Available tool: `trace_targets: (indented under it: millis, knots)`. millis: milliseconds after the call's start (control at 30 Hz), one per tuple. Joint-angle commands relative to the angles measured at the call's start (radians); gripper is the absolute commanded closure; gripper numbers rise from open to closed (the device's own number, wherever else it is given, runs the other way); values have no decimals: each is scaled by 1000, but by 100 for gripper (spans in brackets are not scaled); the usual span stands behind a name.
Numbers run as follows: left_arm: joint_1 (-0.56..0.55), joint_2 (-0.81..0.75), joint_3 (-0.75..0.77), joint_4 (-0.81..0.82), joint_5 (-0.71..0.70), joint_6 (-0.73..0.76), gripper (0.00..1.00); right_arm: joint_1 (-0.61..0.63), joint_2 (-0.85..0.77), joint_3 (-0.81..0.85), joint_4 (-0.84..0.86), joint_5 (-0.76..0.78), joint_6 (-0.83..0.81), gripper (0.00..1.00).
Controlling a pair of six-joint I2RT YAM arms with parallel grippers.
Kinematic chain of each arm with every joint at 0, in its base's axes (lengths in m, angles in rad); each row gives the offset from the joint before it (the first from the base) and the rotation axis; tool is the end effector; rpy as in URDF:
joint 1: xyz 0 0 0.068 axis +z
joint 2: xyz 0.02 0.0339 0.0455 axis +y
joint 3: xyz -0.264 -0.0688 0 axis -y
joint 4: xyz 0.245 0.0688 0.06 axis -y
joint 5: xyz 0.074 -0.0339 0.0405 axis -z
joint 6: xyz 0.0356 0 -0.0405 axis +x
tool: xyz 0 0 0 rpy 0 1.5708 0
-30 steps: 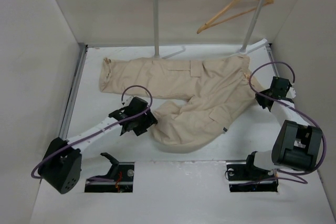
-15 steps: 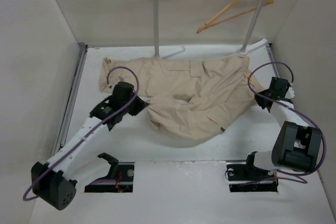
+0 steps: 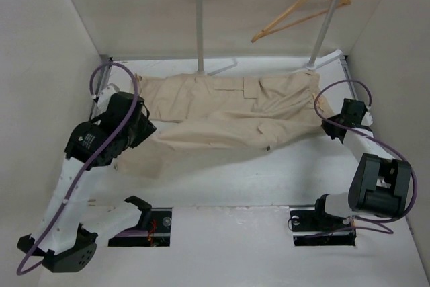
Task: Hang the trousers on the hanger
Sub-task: Flatten out the trousers at the center of the board.
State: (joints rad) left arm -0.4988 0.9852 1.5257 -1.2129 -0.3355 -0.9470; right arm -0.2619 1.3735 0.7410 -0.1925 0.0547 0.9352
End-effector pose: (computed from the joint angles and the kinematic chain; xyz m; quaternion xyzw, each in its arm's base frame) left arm 0.1263 -0.0555 0.4440 -0.2681 0.8498 -0.1705 0.4206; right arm 0.2658 -0.0733 0.1955 0.5328 0.7635 0.0963 0.3521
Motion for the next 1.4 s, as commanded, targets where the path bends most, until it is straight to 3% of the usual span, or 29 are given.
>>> trace_targets:
  millis: [0,133,233,433,667,767,833,900,933,1033,1167,1267,1367]
  knots:
    - [2,11,-174,-212,-95,17,66,-4,-1,-20,51,7,-2,97]
    - [88,-52,-413,-87,-94,19,55,-1,-27,-63,42,22,-27,97]
    - [177,-80,-524,21,-57,36,54,0,-27,-69,38,27,-35,97]
    - [292,-92,-683,108,-14,48,48,17,-57,-55,2,40,-38,97]
    - [416,18,-817,416,-42,51,46,22,-44,-38,-4,37,-41,98]
    - [482,120,-858,524,-46,47,50,34,-44,-46,-4,39,-41,98]
    - [509,183,-880,608,-30,47,67,34,-45,-54,-4,37,-41,98]
    - [539,248,-885,694,-8,48,87,29,-53,-63,-4,36,-39,98]
    - [550,277,-872,731,-5,50,93,28,-59,-68,-5,31,-35,99]
    - [572,378,-756,785,-14,77,99,8,-97,-75,-21,34,-30,99]
    - [570,480,-541,762,-72,128,98,-10,-149,-52,-70,65,-30,99]
    - [576,550,-457,676,-89,172,85,-17,-162,-43,-91,77,-27,99]
    - [633,554,-482,567,-114,171,70,-12,-166,-58,-114,77,-16,99]
